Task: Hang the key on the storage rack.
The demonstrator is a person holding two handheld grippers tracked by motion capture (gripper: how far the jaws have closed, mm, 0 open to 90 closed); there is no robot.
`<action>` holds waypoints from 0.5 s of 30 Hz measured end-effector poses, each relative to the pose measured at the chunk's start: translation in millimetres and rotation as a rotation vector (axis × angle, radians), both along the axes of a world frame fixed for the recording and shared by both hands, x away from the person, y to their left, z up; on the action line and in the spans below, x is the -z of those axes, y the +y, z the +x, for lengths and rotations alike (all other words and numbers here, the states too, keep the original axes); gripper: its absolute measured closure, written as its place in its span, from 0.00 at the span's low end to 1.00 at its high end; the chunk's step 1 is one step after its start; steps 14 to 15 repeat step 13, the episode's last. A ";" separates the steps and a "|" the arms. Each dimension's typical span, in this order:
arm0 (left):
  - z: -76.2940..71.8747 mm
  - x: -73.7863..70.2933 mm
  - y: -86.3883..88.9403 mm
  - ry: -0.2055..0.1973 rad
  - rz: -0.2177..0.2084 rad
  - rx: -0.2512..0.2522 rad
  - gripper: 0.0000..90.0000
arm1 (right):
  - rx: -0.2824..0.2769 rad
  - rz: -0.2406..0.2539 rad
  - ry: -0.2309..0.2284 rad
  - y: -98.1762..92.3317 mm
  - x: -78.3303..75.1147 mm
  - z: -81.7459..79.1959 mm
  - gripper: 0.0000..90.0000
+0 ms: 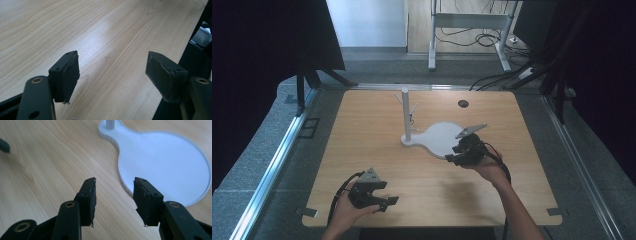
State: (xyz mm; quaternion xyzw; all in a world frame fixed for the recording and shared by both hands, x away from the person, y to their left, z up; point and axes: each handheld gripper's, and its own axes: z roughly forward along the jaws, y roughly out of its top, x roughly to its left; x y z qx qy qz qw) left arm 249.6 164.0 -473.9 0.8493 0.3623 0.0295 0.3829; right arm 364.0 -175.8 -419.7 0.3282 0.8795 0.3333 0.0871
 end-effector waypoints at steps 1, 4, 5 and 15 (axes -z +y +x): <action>0.3 0.4 0.8 0.002 -0.001 -0.003 0.31 | 0.001 0.002 0.003 -2.4 4.4 -3.3 0.58; 0.8 0.9 1.1 0.003 0.001 -0.009 0.31 | 0.010 0.026 0.003 -8.3 12.3 -10.5 0.58; 0.8 0.8 1.4 0.004 0.002 -0.009 0.31 | 0.014 0.029 0.000 -10.1 14.6 -12.9 0.58; 1.3 -1.8 4.6 0.002 -0.012 -0.015 0.30 | 0.058 0.085 -0.051 -26.8 31.4 -35.4 0.54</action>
